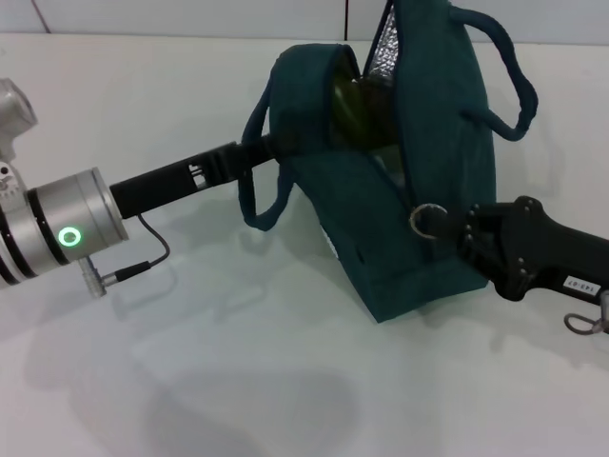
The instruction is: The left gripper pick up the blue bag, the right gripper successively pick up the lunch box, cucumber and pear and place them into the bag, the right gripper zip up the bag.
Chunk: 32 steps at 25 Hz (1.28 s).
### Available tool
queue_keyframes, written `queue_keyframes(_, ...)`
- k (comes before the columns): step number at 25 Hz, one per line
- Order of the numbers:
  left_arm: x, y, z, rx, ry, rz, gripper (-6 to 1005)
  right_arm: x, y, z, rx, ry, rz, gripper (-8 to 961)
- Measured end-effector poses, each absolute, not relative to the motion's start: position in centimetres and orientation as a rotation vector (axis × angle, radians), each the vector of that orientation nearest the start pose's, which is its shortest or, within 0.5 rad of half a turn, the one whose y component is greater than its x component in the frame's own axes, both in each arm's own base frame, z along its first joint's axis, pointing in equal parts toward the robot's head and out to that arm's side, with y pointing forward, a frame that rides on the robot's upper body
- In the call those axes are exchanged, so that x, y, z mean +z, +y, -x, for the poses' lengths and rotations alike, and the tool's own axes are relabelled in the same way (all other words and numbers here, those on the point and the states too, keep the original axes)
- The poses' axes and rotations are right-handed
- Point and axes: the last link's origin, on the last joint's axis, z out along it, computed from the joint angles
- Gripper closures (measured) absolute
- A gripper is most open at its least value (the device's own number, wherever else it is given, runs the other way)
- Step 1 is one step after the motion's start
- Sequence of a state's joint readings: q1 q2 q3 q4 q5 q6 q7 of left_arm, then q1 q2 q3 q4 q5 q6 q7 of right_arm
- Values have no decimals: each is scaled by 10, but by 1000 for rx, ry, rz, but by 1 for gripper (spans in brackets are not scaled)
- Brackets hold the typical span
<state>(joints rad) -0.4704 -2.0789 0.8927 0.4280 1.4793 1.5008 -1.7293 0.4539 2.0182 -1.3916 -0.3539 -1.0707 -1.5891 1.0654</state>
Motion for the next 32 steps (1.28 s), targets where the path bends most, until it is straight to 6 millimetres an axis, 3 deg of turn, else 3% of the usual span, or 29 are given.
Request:
queue_keyframes(7,-18,310,247,-1324,-1135,2448,837,-28,294,-222,1311,399,2643,937)
queue_keyframes(13,-12,298,250,-1388,-931,2427,617,-25,297,-214,1349,339,2651,938)
queue_keyframes(18,-8,298,254,-1390,-897,2395,397,-25,297,-212,1354,327,2652,938)
queue_keyframes(26,-5,310,260,-1317,-886,2343,369,-29,296,-211,1344,325,2682,937)
queue_keyframes(32,-5,313,258,-1313,-844,2340,154,-31,296,-204,1364,299,2705,937)
